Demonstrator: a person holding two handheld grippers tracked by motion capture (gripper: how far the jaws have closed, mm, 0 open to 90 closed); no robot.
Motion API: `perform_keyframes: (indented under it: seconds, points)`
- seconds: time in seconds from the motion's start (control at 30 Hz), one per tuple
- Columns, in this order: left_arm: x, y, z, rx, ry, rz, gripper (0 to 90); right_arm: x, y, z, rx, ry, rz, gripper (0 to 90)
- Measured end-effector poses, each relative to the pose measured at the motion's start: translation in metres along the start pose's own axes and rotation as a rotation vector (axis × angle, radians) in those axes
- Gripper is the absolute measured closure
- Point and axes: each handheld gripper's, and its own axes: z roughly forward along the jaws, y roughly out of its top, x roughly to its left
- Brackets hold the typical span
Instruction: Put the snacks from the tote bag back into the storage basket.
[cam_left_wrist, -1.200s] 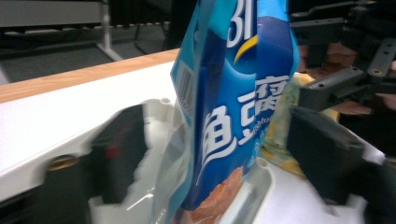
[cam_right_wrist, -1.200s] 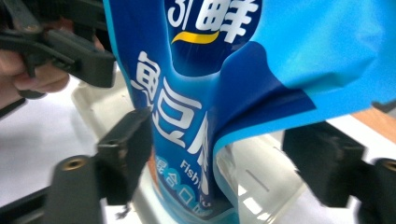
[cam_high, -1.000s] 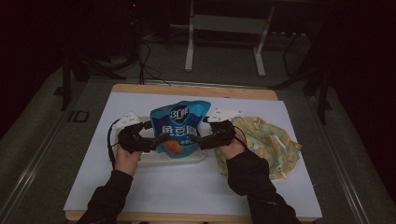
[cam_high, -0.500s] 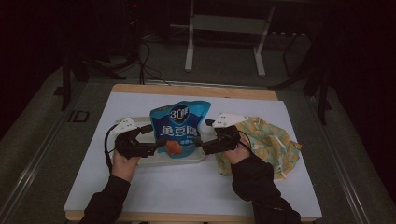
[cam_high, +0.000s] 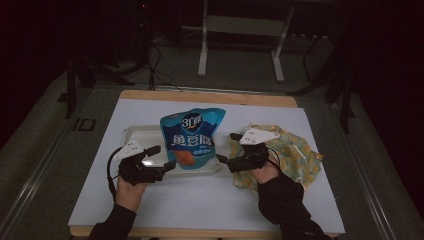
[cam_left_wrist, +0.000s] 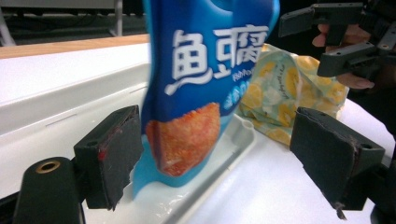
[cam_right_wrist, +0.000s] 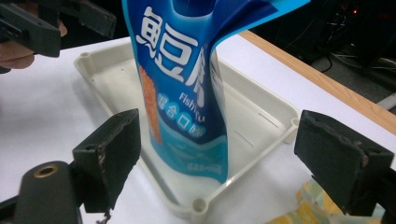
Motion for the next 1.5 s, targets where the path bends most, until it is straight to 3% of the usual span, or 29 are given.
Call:
perform_keyframes:
  seconds: [0.07,0.13,0.57,1.1,1.5]
  points:
    - [-0.005,-0.002,-0.002,-0.003,0.002,-0.001,17.7,0.001,-0.002,-0.005,-0.006,-0.004,-0.004,14.5]
    - [-0.009,-0.004,-0.005,-0.009,-0.025,-0.011,17.7,0.001,-0.004,-0.01,-0.014,-0.01,0.002,14.5]
    - [-0.038,-0.007,-0.009,-0.033,-0.091,0.024,17.7,0.004,-0.022,-0.038,-0.027,-0.026,0.006,14.5]
    - [-0.055,-0.012,0.028,0.047,-0.216,0.1,17.6,0.007,-0.059,-0.072,-0.035,-0.067,0.031,14.4]
    - [-0.063,-0.015,0.051,0.073,-0.241,0.134,17.6,0.006,-0.084,-0.091,-0.026,-0.103,0.052,14.4]
